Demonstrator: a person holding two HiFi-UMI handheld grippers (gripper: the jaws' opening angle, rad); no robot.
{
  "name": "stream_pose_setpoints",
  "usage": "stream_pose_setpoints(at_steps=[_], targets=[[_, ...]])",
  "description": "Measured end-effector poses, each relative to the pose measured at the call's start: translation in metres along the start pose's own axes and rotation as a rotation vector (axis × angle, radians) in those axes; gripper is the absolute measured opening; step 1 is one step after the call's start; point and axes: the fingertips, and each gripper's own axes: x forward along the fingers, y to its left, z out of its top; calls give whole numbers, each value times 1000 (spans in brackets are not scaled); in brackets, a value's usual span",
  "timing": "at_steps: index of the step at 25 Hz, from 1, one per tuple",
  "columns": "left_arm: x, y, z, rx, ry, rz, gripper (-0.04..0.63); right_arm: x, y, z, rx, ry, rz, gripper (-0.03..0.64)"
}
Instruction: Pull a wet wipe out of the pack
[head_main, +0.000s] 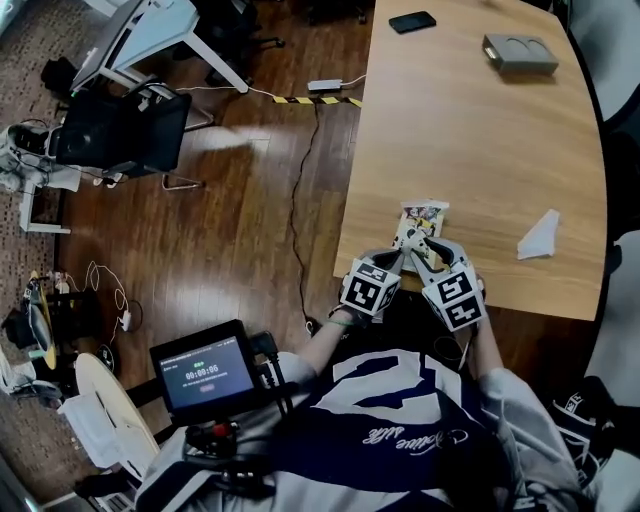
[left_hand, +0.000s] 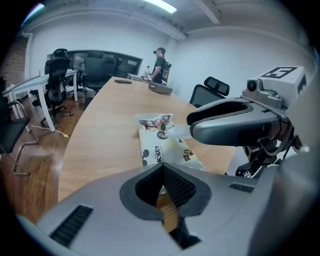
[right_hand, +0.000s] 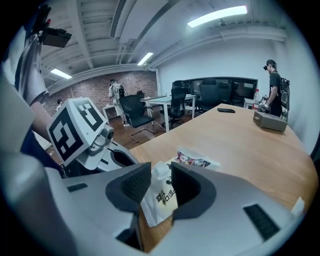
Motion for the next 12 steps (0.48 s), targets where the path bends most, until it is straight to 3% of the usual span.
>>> stream_pose_setpoints(at_steps=[6, 12], targets=[[-3, 3, 2, -25, 8, -15, 3, 22, 9, -1, -11, 63, 74, 109], [3, 2, -8, 10, 6, 3, 3, 46, -2, -21, 11, 106, -2, 106]])
